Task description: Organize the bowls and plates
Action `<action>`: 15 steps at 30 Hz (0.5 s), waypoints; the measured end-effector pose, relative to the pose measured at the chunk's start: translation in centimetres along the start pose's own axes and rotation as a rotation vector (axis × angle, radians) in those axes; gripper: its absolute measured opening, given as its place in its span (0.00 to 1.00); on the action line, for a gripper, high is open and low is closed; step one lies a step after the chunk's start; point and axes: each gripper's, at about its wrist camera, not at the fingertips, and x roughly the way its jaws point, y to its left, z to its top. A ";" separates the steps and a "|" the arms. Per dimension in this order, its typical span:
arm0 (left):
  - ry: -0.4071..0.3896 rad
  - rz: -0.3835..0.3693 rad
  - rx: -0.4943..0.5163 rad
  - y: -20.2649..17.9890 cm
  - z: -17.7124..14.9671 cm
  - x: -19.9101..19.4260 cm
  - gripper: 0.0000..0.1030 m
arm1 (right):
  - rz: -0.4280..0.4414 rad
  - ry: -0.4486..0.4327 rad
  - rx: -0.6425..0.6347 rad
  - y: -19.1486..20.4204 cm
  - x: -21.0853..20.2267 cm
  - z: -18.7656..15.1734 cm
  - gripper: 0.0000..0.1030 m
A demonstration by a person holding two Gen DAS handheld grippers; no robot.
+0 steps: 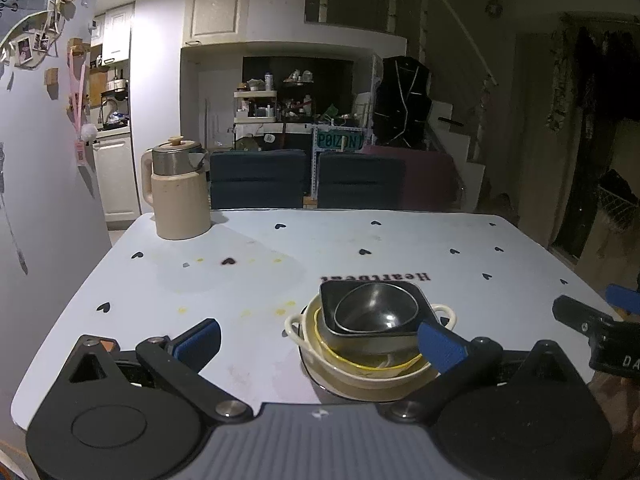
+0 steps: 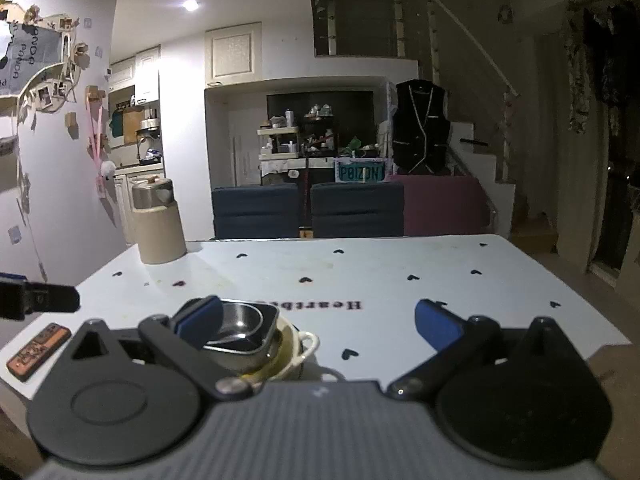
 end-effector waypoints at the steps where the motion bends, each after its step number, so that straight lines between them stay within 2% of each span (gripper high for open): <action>1: -0.003 0.000 -0.003 0.1 -0.2 -0.1 1.00 | -0.002 -0.002 -0.008 0.1 -0.1 -0.3 1.00; 6: -0.011 0.021 0.006 -0.1 -1.3 -0.2 1.00 | -0.001 0.032 -0.014 -0.2 0.0 -1.2 1.00; 15: 0.036 0.046 0.005 0.2 -2.8 0.7 1.00 | 0.009 0.054 -0.031 -0.4 0.3 -1.9 1.00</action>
